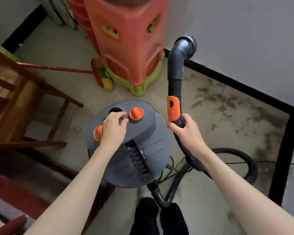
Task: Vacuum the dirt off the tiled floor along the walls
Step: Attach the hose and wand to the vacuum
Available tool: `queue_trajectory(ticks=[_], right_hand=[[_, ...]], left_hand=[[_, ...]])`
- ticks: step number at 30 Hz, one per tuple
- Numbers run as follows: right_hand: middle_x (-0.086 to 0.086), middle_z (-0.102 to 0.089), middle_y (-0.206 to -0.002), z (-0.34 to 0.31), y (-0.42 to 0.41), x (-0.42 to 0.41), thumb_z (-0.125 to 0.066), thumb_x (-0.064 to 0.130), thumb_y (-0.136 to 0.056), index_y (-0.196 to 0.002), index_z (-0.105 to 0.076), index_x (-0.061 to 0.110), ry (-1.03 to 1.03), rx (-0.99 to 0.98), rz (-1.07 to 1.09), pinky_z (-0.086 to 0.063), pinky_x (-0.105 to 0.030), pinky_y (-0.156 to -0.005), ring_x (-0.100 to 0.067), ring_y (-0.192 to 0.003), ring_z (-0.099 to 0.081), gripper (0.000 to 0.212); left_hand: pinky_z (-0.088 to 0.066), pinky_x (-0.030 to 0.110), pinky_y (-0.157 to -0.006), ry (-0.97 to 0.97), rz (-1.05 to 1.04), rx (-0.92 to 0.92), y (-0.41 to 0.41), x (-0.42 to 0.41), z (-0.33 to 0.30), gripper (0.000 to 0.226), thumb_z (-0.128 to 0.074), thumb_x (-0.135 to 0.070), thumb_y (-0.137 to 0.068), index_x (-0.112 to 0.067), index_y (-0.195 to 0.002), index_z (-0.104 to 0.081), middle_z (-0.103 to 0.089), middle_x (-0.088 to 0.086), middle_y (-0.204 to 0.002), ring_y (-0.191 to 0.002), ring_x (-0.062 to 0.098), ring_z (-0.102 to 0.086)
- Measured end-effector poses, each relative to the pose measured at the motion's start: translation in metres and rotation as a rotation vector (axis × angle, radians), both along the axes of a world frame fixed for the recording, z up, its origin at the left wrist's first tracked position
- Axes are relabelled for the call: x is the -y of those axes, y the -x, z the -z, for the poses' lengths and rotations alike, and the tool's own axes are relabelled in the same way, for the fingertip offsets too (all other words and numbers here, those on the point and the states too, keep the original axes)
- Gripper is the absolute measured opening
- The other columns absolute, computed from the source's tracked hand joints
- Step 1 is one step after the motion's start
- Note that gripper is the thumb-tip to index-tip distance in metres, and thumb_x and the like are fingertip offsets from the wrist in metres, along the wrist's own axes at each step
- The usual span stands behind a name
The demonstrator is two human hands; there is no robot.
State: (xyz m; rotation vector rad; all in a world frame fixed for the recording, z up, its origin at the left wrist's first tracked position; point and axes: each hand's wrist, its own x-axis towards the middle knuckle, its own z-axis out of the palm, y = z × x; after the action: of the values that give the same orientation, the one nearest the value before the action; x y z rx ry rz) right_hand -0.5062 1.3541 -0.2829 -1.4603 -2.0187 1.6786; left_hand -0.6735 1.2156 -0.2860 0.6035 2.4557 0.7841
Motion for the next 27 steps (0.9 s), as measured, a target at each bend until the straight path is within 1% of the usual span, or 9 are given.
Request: queue_trajectory(ticks=[2, 4, 7, 11, 13, 14, 18, 21, 27], right_hand=[[0.009, -0.048, -0.072, 0.018, 0.011, -0.004, -0.069, 0.025, -0.088, -0.081, -0.048, 0.018, -0.01, -0.009, 0.029, -0.034, -0.009, -0.052, 0.008, -0.053, -0.043, 0.024], [0.009, -0.05, -0.075, 0.032, 0.021, -0.004, -0.069, 0.027, -0.089, -0.087, -0.051, 0.016, -0.003, -0.023, 0.038, -0.035, -0.01, -0.054, 0.007, -0.056, -0.044, 0.021], [0.006, -0.054, -0.081, 0.046, 0.036, 0.001, -0.07, 0.026, -0.088, -0.096, -0.055, 0.009, 0.039, -0.05, 0.034, -0.037, -0.015, -0.061, 0.001, -0.064, -0.046, 0.024], [0.008, -0.054, -0.079, 0.054, 0.046, 0.004, -0.07, 0.027, -0.087, -0.088, -0.053, 0.02, 0.074, -0.059, 0.042, -0.038, -0.011, -0.059, 0.004, -0.062, -0.047, 0.019], [0.007, -0.057, -0.082, 0.055, 0.046, 0.003, -0.071, 0.028, -0.087, -0.09, -0.054, 0.021, 0.094, -0.067, 0.058, -0.039, -0.01, -0.061, 0.001, -0.067, -0.05, 0.018], [0.006, -0.058, -0.083, 0.055, 0.045, 0.002, -0.071, 0.028, -0.087, -0.091, -0.055, 0.02, 0.101, -0.07, 0.061, -0.04, -0.01, -0.062, 0.0, -0.068, -0.051, 0.018], [0.007, -0.054, -0.078, 0.055, 0.045, 0.002, -0.071, 0.026, -0.087, -0.089, -0.053, 0.018, 0.094, -0.065, 0.038, -0.037, -0.01, -0.058, 0.002, -0.061, -0.046, 0.02], [0.009, -0.053, -0.075, 0.054, 0.045, 0.001, -0.071, 0.026, -0.087, -0.087, -0.053, 0.02, 0.096, -0.064, 0.036, -0.037, -0.008, -0.057, 0.006, -0.057, -0.046, 0.019], [0.009, -0.05, -0.073, 0.049, 0.042, 0.001, -0.07, 0.025, -0.088, -0.083, -0.05, 0.021, 0.123, -0.07, 0.021, -0.036, -0.008, -0.055, 0.006, -0.055, -0.044, 0.021]], left_hand=[[-0.033, 0.028, -0.098, -0.015, 0.024, -0.032, 0.007, -0.014, 0.013, 0.028, -0.054, -0.008, -0.093, -0.003, -0.119, -0.063, -0.059, 0.014, -0.12, -0.113, 0.028, -0.052], [-0.029, 0.028, -0.1, -0.016, 0.051, -0.059, 0.01, -0.024, 0.024, 0.027, -0.052, -0.008, -0.094, -0.002, -0.118, -0.064, -0.06, 0.016, -0.119, -0.114, 0.03, -0.051], [-0.027, 0.025, -0.094, -0.02, 0.101, -0.097, 0.011, -0.029, 0.036, 0.025, -0.052, -0.011, -0.095, -0.004, -0.113, -0.067, -0.062, 0.018, -0.114, -0.11, 0.033, -0.052], [-0.027, 0.024, -0.085, -0.008, 0.082, -0.11, 0.013, -0.032, 0.042, 0.025, -0.058, -0.022, -0.093, -0.003, -0.101, -0.072, -0.065, 0.018, -0.104, -0.103, 0.033, -0.053], [-0.025, 0.025, -0.08, 0.052, 0.077, -0.121, 0.011, -0.035, 0.044, 0.032, -0.06, -0.031, -0.09, -0.001, -0.088, -0.07, -0.063, 0.017, -0.096, -0.1, 0.032, -0.051], [-0.025, 0.025, -0.081, 0.07, 0.073, -0.133, 0.01, -0.036, 0.044, 0.033, -0.061, -0.034, -0.089, -0.001, -0.088, -0.07, -0.061, 0.016, -0.096, -0.101, 0.032, -0.049], [-0.024, 0.024, -0.089, 0.052, 0.034, -0.148, 0.003, -0.039, 0.044, 0.037, -0.062, -0.029, -0.089, -0.003, -0.115, -0.066, -0.057, 0.015, -0.107, -0.108, 0.03, -0.045], [-0.026, 0.022, -0.087, 0.013, 0.046, -0.129, 0.003, -0.042, 0.044, 0.03, -0.059, -0.016, -0.09, 0.001, -0.113, -0.066, -0.057, 0.016, -0.107, -0.107, 0.031, -0.046], [-0.026, 0.018, -0.09, -0.001, 0.101, -0.088, 0.01, -0.036, 0.046, 0.035, -0.06, -0.018, -0.091, 0.0, -0.122, -0.061, -0.056, 0.014, -0.11, -0.111, 0.028, -0.047]])
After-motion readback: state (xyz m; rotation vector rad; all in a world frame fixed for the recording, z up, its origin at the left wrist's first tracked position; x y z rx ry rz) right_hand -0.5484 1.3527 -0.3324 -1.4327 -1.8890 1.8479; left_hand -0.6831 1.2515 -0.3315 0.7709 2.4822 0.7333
